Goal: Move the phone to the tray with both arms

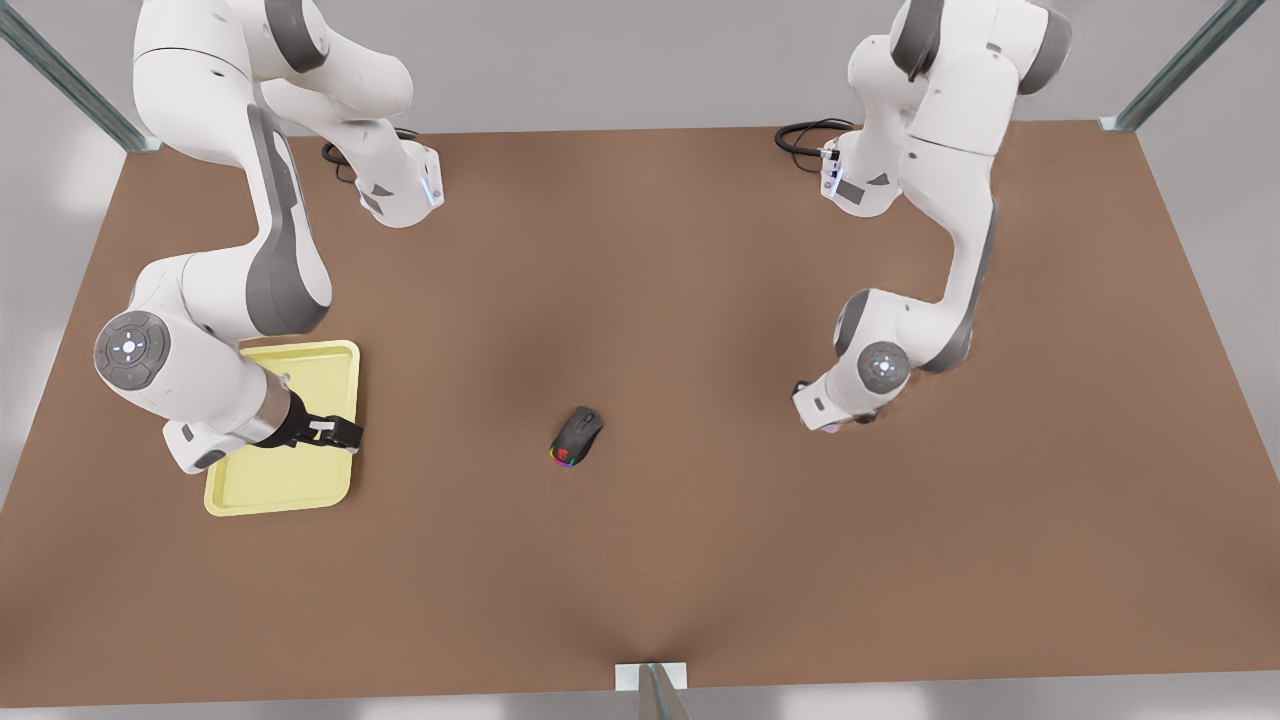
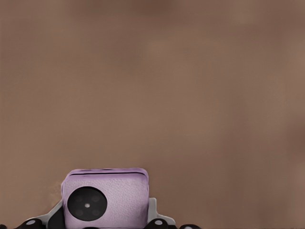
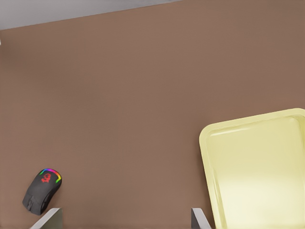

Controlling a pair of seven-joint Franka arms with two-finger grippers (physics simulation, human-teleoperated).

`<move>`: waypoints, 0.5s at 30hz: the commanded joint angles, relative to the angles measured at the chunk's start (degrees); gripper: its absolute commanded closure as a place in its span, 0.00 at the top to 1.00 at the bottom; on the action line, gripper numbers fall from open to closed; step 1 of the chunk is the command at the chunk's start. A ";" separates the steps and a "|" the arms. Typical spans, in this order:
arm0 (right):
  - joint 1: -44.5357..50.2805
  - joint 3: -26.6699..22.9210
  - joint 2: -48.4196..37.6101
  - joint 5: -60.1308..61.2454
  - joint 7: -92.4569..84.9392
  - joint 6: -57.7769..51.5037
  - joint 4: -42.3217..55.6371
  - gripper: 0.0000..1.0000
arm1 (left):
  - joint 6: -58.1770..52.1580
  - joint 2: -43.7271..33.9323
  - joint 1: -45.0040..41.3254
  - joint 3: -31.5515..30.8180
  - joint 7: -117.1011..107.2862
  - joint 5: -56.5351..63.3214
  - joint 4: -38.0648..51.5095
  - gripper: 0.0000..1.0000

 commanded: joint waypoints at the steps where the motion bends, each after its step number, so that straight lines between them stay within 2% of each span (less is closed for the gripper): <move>1: 0.21 0.01 -0.01 0.00 -0.14 0.07 0.08 1.00 | -25.07 9.96 -11.55 -1.26 -61.10 -2.82 18.62 0.77; 2: 0.30 0.01 0.17 0.00 0.03 0.07 0.17 1.00 | -25.08 13.22 -17.18 -1.26 -65.24 -5.46 23.99 0.77; 4: 0.39 0.01 0.17 -0.08 0.30 0.07 0.26 1.00 | -23.85 20.78 -22.90 -1.35 -70.78 -6.70 35.77 0.77; 7: 0.39 0.01 0.17 -0.08 0.47 0.07 0.26 1.00 | -21.21 21.75 -25.80 -1.35 -74.12 -9.86 38.93 0.77; 9: 0.39 0.01 0.17 -0.08 0.47 0.07 0.26 1.00 | -20.59 24.74 -28.61 -1.35 -76.50 -9.95 44.30 0.77; 11: 0.39 0.01 0.17 0.00 0.47 0.07 0.26 1.00 | -12.34 26.84 -30.90 -1.44 -76.50 -11.00 45.53 0.77; 15: 0.30 0.01 0.35 -0.08 -0.23 0.07 0.34 1.00 | -4.33 31.86 -31.07 -3.11 -75.97 -11.09 47.64 0.78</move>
